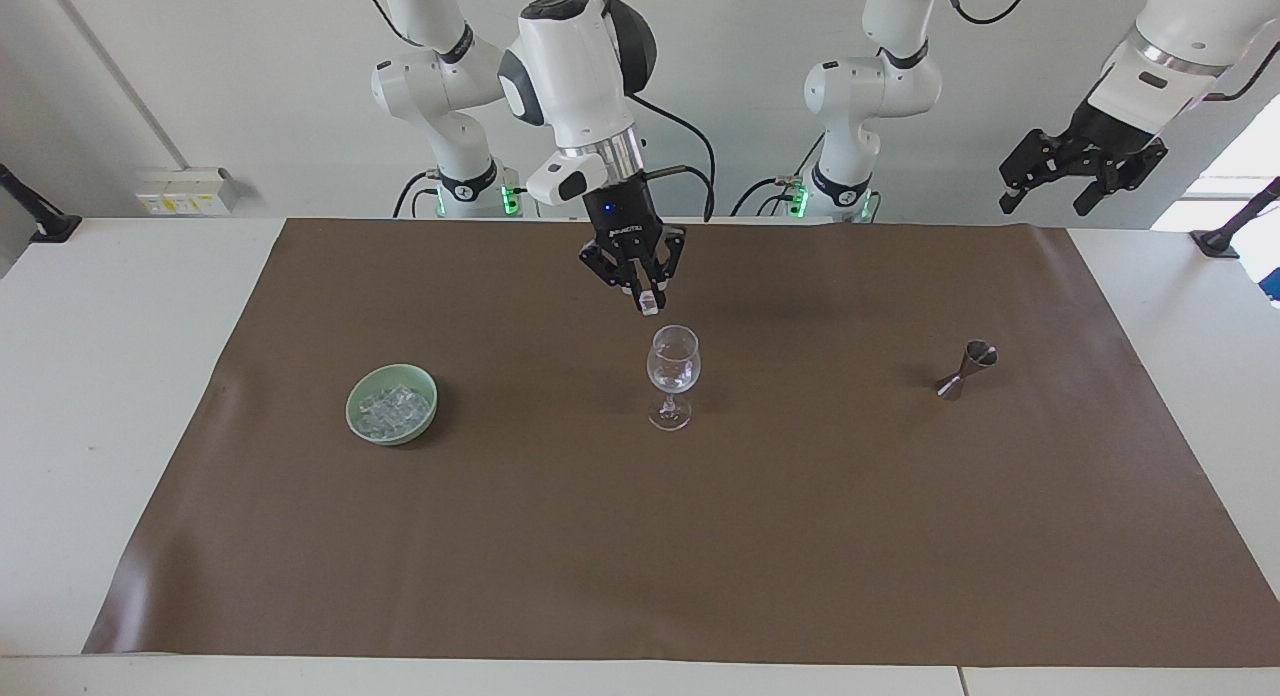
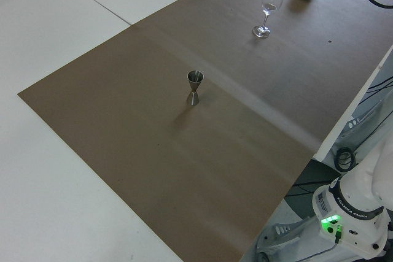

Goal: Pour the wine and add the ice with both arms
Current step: 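Carry the ice cube over the wine glass with the right gripper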

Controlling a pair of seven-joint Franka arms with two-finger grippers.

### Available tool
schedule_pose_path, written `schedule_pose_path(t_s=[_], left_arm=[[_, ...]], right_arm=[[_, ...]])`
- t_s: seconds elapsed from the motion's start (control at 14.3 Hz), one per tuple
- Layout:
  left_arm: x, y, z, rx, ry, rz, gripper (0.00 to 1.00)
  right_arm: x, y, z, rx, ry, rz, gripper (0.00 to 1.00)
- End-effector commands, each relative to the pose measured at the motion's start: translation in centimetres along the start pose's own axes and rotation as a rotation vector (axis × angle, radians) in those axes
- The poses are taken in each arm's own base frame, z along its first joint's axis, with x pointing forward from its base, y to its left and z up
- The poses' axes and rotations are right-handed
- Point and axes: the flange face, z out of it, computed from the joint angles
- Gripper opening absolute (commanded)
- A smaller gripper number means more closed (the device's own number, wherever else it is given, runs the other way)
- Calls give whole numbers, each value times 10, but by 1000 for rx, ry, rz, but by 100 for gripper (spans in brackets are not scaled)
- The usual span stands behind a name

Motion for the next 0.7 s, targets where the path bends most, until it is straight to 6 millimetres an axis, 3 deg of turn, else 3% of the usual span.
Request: schedule_pose_path(t_s=[0.0,0.21,0.63], left_arm=[[-4,-2,-1,24,-12,8,100],[-5,-8,-3,23,-8,-9,100],[-9,-6,-10,22,4,-8,100]], right_arm=[[-2,-14,20,23,-3,8,0],[-2,-15,43,33,-2,10,0],[-5,-16,62,34,-3,3,0]])
